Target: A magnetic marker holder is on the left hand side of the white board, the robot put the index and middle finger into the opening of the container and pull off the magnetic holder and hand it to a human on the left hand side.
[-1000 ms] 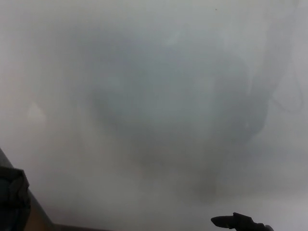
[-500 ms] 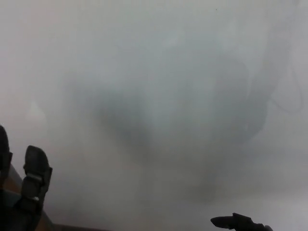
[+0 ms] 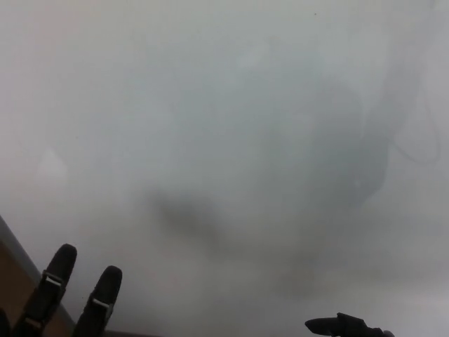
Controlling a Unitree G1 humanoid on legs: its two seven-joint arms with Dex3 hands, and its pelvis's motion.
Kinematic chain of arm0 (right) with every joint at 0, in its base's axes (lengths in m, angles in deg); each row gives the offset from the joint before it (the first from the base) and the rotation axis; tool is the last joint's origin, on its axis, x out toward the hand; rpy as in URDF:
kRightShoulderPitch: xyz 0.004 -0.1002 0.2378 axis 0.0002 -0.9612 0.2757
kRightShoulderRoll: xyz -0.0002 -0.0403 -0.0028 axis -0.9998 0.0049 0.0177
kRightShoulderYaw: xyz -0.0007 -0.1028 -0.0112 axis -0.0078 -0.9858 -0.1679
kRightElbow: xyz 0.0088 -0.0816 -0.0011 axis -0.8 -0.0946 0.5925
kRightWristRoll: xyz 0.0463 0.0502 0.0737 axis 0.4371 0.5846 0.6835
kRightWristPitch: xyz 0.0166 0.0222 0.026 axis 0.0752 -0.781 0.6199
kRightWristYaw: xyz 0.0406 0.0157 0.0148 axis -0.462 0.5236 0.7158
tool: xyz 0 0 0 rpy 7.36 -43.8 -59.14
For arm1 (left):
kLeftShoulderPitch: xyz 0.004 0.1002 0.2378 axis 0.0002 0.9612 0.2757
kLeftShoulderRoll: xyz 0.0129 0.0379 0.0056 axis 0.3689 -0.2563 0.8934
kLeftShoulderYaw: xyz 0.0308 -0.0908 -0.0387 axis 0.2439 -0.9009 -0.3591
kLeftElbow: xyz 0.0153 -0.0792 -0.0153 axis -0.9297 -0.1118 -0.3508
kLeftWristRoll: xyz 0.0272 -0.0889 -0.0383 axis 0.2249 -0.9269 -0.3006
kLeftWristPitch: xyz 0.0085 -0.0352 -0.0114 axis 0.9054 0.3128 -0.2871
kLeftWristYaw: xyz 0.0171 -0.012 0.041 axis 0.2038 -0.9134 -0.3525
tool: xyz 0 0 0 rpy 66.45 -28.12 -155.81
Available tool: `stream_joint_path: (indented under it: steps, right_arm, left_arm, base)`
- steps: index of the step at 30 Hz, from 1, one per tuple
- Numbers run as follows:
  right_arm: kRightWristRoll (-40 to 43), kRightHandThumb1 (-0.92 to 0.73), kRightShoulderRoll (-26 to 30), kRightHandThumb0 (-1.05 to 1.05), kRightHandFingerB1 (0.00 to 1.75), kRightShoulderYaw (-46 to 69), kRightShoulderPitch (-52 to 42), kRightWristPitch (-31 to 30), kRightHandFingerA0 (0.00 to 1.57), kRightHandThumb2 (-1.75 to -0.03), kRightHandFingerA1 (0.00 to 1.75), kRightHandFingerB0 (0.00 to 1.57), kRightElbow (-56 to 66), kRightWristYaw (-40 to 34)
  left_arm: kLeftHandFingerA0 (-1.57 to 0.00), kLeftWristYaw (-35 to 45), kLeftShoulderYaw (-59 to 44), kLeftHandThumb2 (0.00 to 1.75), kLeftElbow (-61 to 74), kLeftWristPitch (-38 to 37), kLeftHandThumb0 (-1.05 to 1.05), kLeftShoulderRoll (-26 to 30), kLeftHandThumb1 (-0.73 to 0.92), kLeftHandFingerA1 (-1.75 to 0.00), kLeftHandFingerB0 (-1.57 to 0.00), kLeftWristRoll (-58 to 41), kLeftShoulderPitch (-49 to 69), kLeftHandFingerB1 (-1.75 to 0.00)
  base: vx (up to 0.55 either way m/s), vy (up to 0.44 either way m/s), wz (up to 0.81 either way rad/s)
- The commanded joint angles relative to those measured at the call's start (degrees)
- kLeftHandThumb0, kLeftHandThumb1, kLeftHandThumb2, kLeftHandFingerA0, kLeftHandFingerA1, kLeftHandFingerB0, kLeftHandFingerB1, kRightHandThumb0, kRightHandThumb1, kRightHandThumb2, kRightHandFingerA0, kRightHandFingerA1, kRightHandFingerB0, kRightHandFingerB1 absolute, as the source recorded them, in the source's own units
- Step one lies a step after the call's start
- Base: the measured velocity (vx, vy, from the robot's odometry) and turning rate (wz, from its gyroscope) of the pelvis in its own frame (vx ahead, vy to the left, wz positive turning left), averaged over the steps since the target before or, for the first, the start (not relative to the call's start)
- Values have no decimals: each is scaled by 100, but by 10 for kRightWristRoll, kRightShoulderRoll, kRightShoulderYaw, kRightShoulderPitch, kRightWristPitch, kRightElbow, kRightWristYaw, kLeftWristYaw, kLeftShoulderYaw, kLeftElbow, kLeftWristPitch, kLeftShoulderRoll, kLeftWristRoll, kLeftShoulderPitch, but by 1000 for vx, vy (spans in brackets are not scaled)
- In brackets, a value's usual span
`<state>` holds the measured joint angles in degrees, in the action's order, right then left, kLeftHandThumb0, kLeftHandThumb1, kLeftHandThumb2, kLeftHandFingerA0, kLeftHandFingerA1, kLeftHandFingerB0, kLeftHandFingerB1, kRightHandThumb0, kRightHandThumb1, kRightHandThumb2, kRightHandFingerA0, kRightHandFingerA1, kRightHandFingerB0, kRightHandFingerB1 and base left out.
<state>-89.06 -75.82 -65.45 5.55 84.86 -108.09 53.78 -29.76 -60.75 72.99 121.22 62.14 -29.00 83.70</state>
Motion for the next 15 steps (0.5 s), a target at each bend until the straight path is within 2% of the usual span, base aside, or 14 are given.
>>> stream_joint_path:
  steps: [1,4,5,9,15]
  right_arm:
    - [19,-71,-3,-55,45,14,-8,-9,80,-61,50,64,-13,-5]
    - [29,-71,-9,-55,44,20,-10,-9,78,-61,50,63,-14,1]
    - [36,-57,-12,-50,56,25,-12,-9,74,-98,69,46,-16,7]
    - [44,-57,-19,-51,56,32,-14,-9,73,-98,69,43,-19,13]
    - [68,-57,-30,-48,56,49,-10,-9,73,-98,68,46,-21,33]
  left_arm:
    - [-22,-9,109,87,-129,-334,-76,76,53,-45,-9,353,2,-40]
    - [-22,-31,129,87,-151,-382,-75,90,53,-45,-9,395,-5,-39]
    - [-24,-47,139,84,-170,-401,-73,97,51,-46,-14,413,-12,-40]
    - [-22,-93,174,84,-220,-463,-78,113,50,-46,-16,472,-28,-40]
    - [-21,-128,202,83,-281,-503,-71,115,51,-47,-16,492,-51,-40]
  base:
    - [0,0,0]
    - [0,0,0]
    - [0,0,0]
    - [0,0,0]
    - [0,0,0]
